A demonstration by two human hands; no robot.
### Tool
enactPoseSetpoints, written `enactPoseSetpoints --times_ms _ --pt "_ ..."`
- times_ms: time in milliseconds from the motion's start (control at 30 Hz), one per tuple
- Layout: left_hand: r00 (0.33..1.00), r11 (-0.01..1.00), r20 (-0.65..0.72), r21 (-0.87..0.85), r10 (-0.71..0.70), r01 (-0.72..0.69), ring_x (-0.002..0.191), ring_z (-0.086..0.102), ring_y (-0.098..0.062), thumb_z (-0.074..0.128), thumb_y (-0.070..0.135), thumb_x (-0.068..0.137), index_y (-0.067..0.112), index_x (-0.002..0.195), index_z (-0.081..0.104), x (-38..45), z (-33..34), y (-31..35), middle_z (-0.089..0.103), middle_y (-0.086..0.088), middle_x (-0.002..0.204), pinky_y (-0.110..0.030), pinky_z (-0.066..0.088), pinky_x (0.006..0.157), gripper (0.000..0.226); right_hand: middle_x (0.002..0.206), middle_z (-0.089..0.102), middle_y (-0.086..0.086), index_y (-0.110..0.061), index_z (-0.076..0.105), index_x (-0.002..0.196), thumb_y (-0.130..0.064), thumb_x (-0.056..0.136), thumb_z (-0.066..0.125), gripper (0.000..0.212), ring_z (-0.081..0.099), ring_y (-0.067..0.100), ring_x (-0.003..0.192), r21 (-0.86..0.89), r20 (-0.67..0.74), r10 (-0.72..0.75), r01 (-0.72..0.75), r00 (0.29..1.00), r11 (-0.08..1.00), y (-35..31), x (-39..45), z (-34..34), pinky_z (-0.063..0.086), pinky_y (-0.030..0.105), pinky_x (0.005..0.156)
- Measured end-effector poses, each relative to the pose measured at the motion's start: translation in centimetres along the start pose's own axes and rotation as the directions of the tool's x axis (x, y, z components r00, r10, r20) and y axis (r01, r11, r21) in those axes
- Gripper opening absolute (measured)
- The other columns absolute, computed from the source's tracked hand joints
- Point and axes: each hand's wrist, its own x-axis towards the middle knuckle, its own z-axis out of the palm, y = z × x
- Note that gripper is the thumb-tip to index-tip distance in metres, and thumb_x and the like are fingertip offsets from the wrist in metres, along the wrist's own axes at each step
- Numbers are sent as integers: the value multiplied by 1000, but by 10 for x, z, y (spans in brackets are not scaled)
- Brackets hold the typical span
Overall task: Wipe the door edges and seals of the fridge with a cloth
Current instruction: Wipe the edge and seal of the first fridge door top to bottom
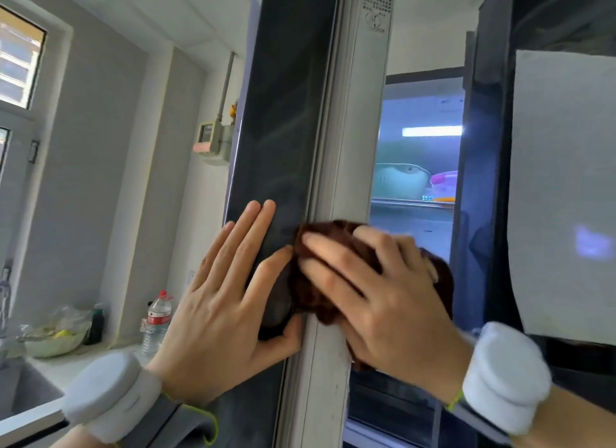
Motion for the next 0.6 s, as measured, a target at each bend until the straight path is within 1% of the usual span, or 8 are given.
enactPoseSetpoints --times_ms 100,167,200,233,300,400,500,600 --pt "1000 1000 6 -9 5 -5 140 21 -34 53 37 78 8 116 46 -4 0 1 28 -23 147 -46 22 114 48 138 49 2 -17 51 127 -21 92 45 37 46 31 105 49 66 -60 57 996 997 -1 -9 -2 40 44 79" --pt "1000 1000 10 -2 10 -10 140 20 -34 51 36 78 8 119 45 -6 1 3 27 -23 147 -45 20 114 50 138 50 3 -17 53 128 -18 90 43 40 45 31 104 29 96 -124 122 988 992 10 -4 -7 40 44 78" --pt "1000 1000 13 1 10 -10 140 20 -35 52 36 79 7 120 44 -8 0 3 27 -23 147 -45 19 115 51 138 51 3 -17 54 128 -16 88 42 42 45 31 103 14 100 -126 125 987 992 18 3 -9 40 44 77" --pt "1000 1000 14 3 5 -5 140 19 -34 52 36 79 6 120 45 -10 0 4 26 -24 147 -44 18 115 51 138 51 3 -16 55 129 -15 86 41 45 44 31 102 -3 91 -95 96 991 995 26 13 -12 40 44 77" --pt "1000 1000 18 11 5 -5 141 18 -34 52 34 80 5 119 45 -10 0 4 26 -24 147 -42 16 116 50 138 51 3 -15 56 127 -16 80 40 50 44 33 101 -30 54 22 -20 998 999 47 42 -15 40 45 76" --pt "1000 1000 17 13 -12 12 141 18 -33 52 33 82 6 122 45 -15 2 6 26 -24 147 -41 15 116 50 133 54 5 -12 57 124 -18 79 41 48 46 35 102 -56 1 147 -147 989 988 64 75 -13 41 46 77" --pt "1000 1000 14 11 -21 21 140 19 -34 51 33 82 6 125 44 -21 4 10 26 -23 147 -42 15 116 51 132 54 4 -11 58 122 -16 78 48 45 47 36 104 -54 -78 188 -192 979 980 55 70 -4 38 45 77" --pt "999 1000 27 6 -25 25 141 18 -33 52 33 82 7 126 43 -27 4 11 26 -23 147 -43 15 116 52 132 55 3 -11 60 120 -15 77 49 45 44 34 103 -16 -90 188 -190 978 982 35 51 -1 35 44 75"
